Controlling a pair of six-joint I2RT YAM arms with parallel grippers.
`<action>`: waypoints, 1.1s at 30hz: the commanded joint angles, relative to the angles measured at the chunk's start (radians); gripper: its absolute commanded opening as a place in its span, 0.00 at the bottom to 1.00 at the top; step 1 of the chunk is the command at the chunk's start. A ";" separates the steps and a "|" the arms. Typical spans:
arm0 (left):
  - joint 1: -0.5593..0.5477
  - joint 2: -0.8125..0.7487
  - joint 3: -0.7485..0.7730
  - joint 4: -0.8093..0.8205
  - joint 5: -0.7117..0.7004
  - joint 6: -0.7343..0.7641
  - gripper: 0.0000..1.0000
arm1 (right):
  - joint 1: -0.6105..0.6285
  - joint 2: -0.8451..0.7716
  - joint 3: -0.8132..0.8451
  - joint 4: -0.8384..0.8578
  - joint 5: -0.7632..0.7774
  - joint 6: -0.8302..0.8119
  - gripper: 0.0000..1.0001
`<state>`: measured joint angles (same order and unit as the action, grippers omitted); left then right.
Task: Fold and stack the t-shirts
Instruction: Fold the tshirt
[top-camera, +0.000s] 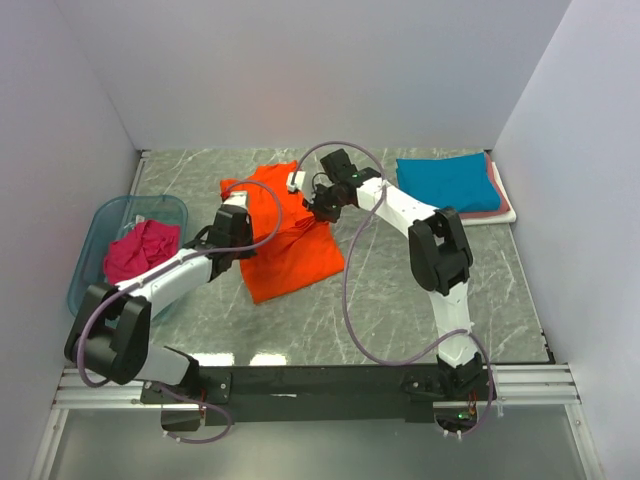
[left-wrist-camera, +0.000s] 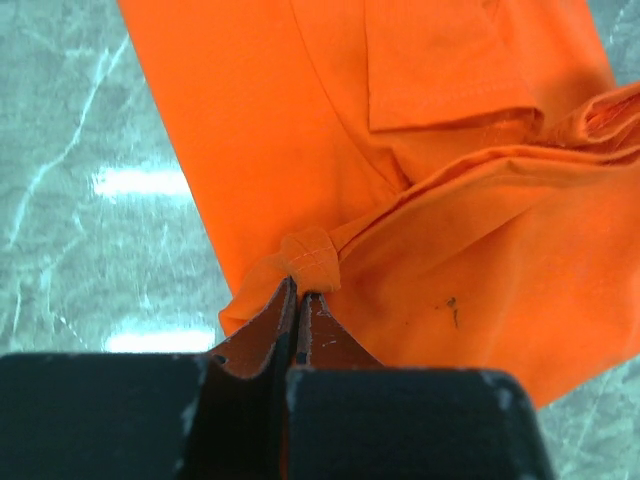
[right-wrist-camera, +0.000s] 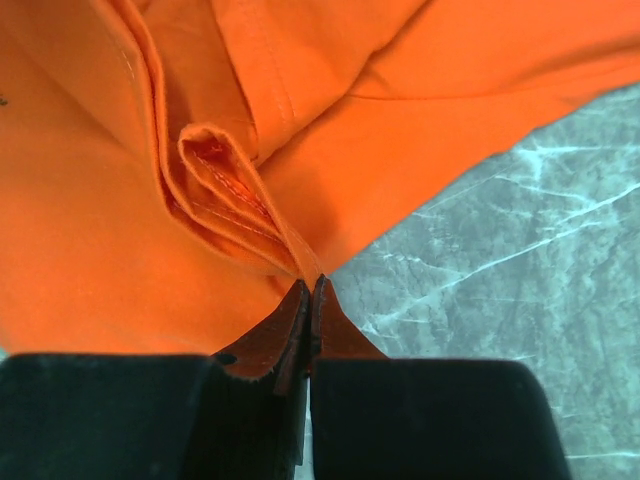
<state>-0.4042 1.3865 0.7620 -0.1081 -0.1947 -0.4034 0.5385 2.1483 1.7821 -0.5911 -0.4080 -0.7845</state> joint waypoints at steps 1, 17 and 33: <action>0.019 0.026 0.060 0.048 0.020 0.046 0.00 | -0.009 0.022 0.068 0.014 0.024 0.045 0.00; 0.071 0.114 0.092 0.085 -0.048 0.054 0.00 | -0.014 0.099 0.154 0.004 0.084 0.085 0.00; 0.077 0.171 0.149 0.062 -0.069 0.072 0.00 | -0.020 0.136 0.208 -0.004 0.097 0.106 0.00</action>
<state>-0.3328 1.5532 0.8684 -0.0666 -0.2375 -0.3523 0.5308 2.2906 1.9381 -0.6006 -0.3267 -0.6945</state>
